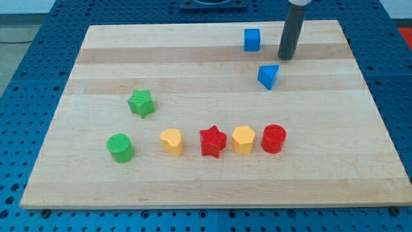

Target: Place the blue cube to the left side of the blue triangle

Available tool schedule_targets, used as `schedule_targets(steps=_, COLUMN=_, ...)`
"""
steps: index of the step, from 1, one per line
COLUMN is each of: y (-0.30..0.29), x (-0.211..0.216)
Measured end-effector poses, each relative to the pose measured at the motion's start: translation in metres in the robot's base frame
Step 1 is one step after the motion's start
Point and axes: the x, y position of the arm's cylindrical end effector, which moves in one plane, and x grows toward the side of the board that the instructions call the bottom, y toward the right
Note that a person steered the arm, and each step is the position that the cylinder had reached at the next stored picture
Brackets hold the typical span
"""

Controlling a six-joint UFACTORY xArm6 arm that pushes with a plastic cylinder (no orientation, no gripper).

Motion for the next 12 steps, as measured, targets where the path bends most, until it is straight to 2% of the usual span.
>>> schedule_targets(steps=1, y=-0.014, x=-0.054)
schedule_targets(steps=2, y=-0.046, x=-0.054)
schedule_targets(steps=4, y=-0.098, x=-0.033)
schedule_targets(steps=6, y=-0.116, x=0.007)
schedule_targets(steps=7, y=-0.119, x=0.024)
schedule_targets(steps=12, y=-0.128, x=0.054)
